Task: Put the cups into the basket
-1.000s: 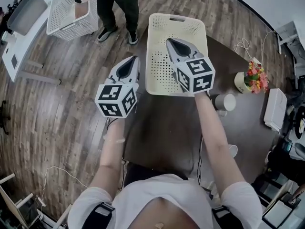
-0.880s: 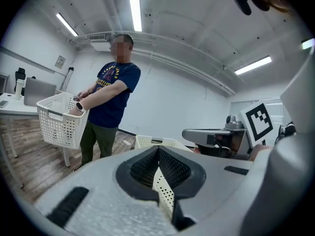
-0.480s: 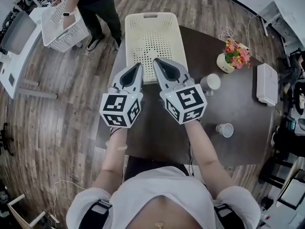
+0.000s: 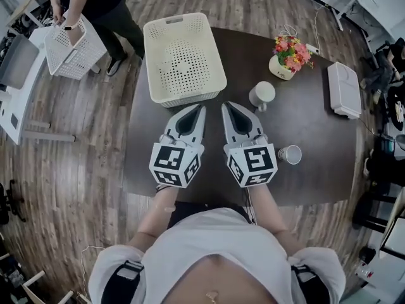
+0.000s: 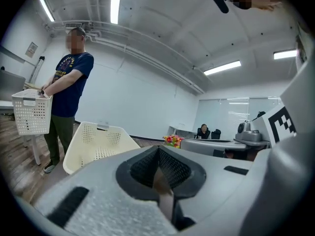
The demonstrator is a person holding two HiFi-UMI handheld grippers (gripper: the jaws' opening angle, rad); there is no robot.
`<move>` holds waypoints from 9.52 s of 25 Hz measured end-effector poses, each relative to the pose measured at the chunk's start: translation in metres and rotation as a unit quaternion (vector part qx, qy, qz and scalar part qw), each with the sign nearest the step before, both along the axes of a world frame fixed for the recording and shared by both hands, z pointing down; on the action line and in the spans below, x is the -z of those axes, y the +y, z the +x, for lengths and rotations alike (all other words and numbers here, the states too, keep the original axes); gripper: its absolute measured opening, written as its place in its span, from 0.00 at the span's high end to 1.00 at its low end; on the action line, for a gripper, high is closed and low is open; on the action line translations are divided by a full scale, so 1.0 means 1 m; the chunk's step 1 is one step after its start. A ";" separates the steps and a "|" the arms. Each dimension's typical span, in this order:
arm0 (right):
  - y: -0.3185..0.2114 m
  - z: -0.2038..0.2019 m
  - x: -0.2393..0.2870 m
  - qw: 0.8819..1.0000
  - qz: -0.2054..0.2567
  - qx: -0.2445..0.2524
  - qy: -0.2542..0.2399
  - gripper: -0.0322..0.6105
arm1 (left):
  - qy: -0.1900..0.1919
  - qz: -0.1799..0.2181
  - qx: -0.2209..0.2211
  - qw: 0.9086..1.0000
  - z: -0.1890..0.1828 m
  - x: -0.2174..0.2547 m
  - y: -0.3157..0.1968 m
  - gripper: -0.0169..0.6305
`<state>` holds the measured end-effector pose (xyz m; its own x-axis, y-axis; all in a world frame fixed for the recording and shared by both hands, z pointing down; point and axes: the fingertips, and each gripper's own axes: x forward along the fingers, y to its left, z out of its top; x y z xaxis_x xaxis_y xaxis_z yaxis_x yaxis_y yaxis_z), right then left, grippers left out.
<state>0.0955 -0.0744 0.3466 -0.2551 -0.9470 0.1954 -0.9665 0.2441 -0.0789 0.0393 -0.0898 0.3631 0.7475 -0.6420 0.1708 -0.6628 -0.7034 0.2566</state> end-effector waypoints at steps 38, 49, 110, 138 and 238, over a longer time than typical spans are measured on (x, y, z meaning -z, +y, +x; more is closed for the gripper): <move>0.070 0.033 -0.028 0.996 -0.002 -0.084 -0.002 0.93 | -0.033 -0.048 -0.090 0.994 0.043 -0.036 0.066 0.96; 0.132 0.120 -0.040 0.978 -0.019 -0.210 0.000 0.93 | -0.042 -0.050 -0.226 0.972 0.140 -0.042 0.118 0.96; 0.179 0.235 -0.177 0.953 -0.200 -0.223 0.032 0.34 | -0.123 -0.135 -0.273 0.945 0.233 -0.153 0.153 0.96; 0.162 0.205 -0.128 0.969 -0.158 -0.178 0.065 0.34 | -0.091 -0.100 -0.229 0.964 0.202 -0.111 0.136 0.96; -0.322 -0.065 -0.128 0.984 -0.136 0.078 0.089 0.34 | 0.063 0.005 0.117 0.991 -0.109 0.000 -0.194 0.96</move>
